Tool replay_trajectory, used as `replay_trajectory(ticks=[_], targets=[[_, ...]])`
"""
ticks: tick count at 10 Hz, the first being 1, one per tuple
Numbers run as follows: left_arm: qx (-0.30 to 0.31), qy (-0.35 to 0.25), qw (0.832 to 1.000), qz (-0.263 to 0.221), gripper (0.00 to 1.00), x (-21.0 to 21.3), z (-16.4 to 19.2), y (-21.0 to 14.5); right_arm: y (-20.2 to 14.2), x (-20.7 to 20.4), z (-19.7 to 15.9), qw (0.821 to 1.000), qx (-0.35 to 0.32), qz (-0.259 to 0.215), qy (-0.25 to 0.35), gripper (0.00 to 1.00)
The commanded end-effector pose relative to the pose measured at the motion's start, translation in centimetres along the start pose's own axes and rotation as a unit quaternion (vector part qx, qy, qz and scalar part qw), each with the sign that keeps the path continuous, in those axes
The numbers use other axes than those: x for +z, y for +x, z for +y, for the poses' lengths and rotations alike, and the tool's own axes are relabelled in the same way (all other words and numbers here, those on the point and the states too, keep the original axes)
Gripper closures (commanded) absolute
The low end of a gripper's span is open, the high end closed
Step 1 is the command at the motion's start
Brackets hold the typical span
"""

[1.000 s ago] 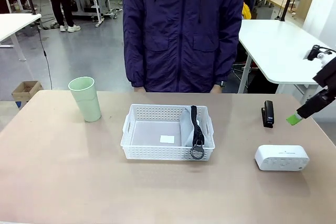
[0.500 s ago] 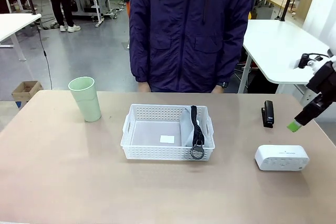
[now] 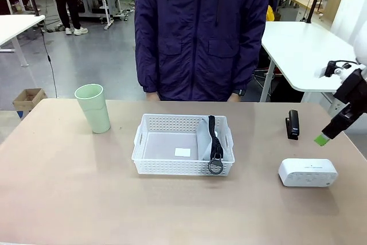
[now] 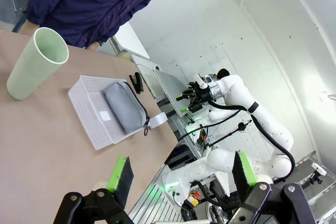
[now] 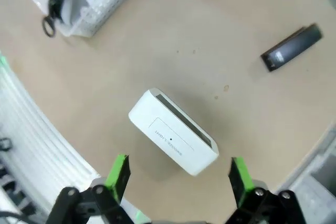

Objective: Efficiently arrange items inside the basket to fit them all.
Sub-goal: Pick up the Digital clock and place it inside the Organizing basket.

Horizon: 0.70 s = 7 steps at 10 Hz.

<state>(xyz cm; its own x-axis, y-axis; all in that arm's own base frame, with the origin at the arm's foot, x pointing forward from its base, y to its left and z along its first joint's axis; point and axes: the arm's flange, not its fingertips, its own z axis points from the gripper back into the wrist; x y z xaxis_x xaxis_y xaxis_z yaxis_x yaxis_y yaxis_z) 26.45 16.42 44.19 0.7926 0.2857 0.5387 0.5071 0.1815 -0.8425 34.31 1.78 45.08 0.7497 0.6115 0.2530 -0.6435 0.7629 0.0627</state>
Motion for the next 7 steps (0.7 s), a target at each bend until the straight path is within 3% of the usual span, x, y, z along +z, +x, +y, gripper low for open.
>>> replay_trajectory(ticks=[1,3,5,6,7], targets=[[-0.011,-0.008,1.000,-0.004,0.00,0.1,-0.1,0.0,-1.5,-0.9,0.6,0.970,0.242,0.029,-0.024,0.00],[-0.011,-0.008,1.000,-0.004,0.00,0.1,-0.1,0.0,-2.1,-1.7,1.4,0.915,0.402,0.029,-0.006,0.00],[-0.011,-0.008,1.000,-0.004,0.00,0.1,-0.1,0.0,-2.5,-2.3,1.8,0.890,0.451,0.058,0.035,0.00],[-0.011,-0.008,1.000,-0.004,0.00,0.1,-0.1,0.0,-2.7,-2.3,1.9,0.884,0.459,0.060,0.061,0.00],[-0.011,-0.008,1.000,-0.004,0.00,0.1,-0.1,0.0,-2.5,-2.1,1.8,0.906,0.413,0.050,0.074,0.00]])
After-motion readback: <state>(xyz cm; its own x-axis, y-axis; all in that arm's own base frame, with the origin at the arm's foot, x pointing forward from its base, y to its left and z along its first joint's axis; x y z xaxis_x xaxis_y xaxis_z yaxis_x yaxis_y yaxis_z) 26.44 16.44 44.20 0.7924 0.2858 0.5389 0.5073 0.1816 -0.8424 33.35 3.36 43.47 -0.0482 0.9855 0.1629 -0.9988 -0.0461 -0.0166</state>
